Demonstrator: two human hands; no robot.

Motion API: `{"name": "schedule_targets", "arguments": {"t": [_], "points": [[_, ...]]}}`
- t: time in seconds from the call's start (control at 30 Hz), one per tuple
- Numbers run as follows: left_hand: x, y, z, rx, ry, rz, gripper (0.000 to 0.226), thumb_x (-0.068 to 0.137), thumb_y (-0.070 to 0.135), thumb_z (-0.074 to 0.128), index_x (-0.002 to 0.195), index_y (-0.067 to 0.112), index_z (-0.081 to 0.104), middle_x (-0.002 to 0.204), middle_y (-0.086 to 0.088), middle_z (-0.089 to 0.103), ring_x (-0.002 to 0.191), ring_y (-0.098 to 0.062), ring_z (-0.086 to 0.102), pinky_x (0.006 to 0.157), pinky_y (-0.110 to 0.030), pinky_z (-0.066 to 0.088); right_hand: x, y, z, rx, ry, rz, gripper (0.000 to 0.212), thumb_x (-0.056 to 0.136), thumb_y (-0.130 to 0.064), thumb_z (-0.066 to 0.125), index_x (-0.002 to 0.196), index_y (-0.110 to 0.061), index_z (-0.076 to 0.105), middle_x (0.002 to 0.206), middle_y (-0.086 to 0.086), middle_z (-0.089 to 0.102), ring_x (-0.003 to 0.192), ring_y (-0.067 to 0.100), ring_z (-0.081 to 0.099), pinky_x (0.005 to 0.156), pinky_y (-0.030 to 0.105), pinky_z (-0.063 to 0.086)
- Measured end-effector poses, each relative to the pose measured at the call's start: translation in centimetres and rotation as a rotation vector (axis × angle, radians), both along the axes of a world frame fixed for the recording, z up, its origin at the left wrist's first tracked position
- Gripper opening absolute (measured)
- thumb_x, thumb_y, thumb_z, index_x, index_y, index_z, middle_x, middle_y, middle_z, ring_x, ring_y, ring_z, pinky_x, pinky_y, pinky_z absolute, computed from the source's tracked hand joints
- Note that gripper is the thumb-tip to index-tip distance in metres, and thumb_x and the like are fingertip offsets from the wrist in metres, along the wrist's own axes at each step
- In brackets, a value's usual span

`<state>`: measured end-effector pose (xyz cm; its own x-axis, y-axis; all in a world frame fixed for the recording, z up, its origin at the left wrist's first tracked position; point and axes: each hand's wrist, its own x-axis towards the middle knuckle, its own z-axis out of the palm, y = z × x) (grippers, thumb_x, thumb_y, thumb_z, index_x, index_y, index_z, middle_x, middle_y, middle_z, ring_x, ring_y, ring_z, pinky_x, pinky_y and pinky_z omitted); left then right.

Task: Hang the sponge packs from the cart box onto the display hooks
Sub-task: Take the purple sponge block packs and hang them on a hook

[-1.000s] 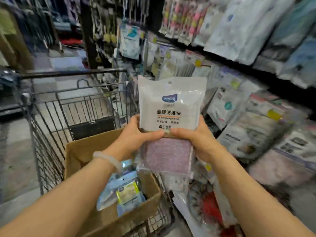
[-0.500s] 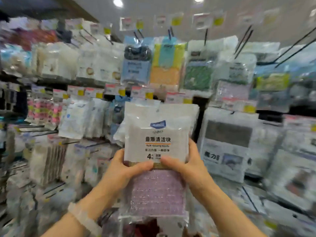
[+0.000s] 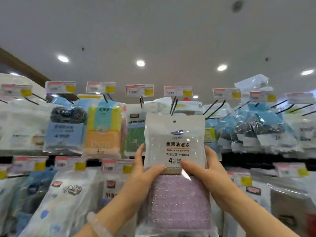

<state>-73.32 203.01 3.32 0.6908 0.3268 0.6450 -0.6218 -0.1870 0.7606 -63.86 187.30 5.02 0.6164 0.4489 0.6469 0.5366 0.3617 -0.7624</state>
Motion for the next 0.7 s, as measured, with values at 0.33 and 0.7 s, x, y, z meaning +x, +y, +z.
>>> {"name": "schedule_targets", "arguments": {"t": [0.33, 0.7], "points": [[3.5, 3.8, 3.2, 0.106, 0.044, 0.003, 0.069, 0.068, 0.038, 0.076, 0.127, 0.038, 0.041, 0.107, 0.002, 0.071, 0.089, -0.015, 0.071, 0.073, -0.029, 0.058, 4.3, 1.8, 5.2, 0.016, -0.265, -0.107, 0.065, 0.051, -0.022, 0.086, 0.105, -0.038, 0.053, 0.095, -0.008, 0.067, 0.082, 0.020, 0.071, 0.065, 0.030, 0.059], [5.2, 4.4, 5.1, 0.214, 0.057, 0.153, 0.094, 0.043, 0.055, 0.082, 0.125, 0.051, 0.037, 0.117, 0.001, 0.065, 0.095, -0.016, 0.069, 0.087, -0.033, 0.055, 8.6, 2.3, 9.9, -0.010, -0.134, 0.216, 0.092, 0.040, -0.007, 0.083, 0.122, -0.035, 0.053, 0.118, 0.008, 0.066, 0.099, 0.028, 0.069, 0.083, 0.038, 0.057]]}}
